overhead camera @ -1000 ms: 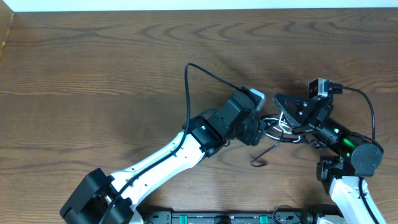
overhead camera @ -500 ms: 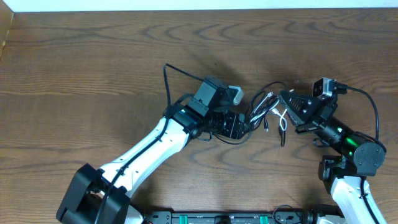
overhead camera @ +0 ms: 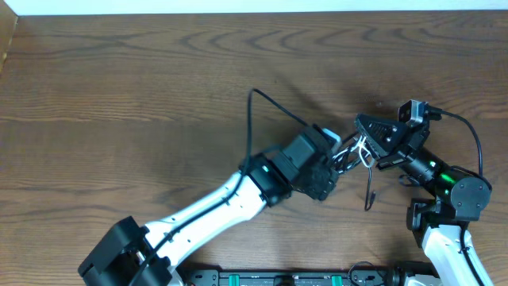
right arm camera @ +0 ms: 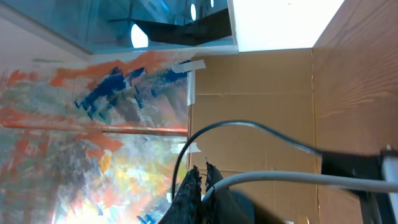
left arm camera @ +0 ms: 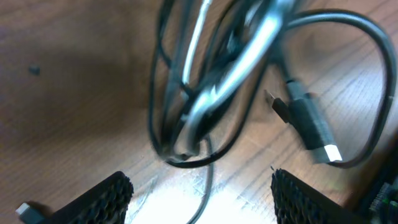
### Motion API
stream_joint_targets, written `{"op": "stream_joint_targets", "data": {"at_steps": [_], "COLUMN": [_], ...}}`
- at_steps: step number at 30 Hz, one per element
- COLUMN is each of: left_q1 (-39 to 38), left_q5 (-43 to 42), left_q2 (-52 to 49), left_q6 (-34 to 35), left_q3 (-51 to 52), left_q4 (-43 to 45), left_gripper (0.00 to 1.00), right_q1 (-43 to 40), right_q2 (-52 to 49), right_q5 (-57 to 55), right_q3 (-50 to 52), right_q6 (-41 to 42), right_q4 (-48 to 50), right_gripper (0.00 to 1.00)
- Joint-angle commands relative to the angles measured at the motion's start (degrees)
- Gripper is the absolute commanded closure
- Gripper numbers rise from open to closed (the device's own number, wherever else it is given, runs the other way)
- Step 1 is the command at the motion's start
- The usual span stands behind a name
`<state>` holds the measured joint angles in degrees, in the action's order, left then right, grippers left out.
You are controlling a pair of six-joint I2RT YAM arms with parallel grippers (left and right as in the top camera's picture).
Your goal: Untangle cables
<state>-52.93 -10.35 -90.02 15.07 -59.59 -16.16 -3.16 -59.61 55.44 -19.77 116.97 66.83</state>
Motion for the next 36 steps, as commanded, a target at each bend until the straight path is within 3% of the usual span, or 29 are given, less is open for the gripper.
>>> {"op": "stream_joint_targets", "data": {"at_steps": [1,8,11,16,32,33,35,36], "left_q1": [-2.64,-3.15,-3.15,-3.15,-2.97,-2.97,-2.97,-2.97], "left_q5": [8.48,8.52,8.94,16.85,26.49,26.47,26.47,26.47], "left_q2": [-0.17,-0.20,-0.24,-0.79,-9.38,-9.44,-9.42,-9.42], "left_q6": [1.14,2.36,2.45,3.48,3.65,3.65,3.65,3.65], "left_q3": [0.02,0.02,0.07,0.15,0.20,0.20,0.20,0.20], "left_q4": [1.38,7.23,9.07,9.75,20.09,20.20,20.31,20.13], "left_gripper": [0.28,0.28,0.34,0.35,0.28,0.34,0.85,0.92], "right_q1": [-0.39,-0.39,-0.39,-0.39,-0.39,-0.39,-0.39,-0.39], "right_q2": [-0.02,0.00,0.00,0.15,0.15,0.15,0.15,0.15], "right_q5": [-1.99,-1.09,-0.87,-0.83,0.00,0.09,0.37,0.44], "right_q3": [-0.70,-0.70,-0.70,-0.70,-0.72,-0.72,-0.72,-0.72], "right_q6": [0.57,0.57,0.57,0.57,0.57,0.57,0.57,0.57], "right_q4": [0.22,0.70,0.72,0.98,4.17,4.17,4.17,4.17], "right_gripper": [0.99,0.99,0.99,0.99,0.99,0.99,0.99,0.99]}}
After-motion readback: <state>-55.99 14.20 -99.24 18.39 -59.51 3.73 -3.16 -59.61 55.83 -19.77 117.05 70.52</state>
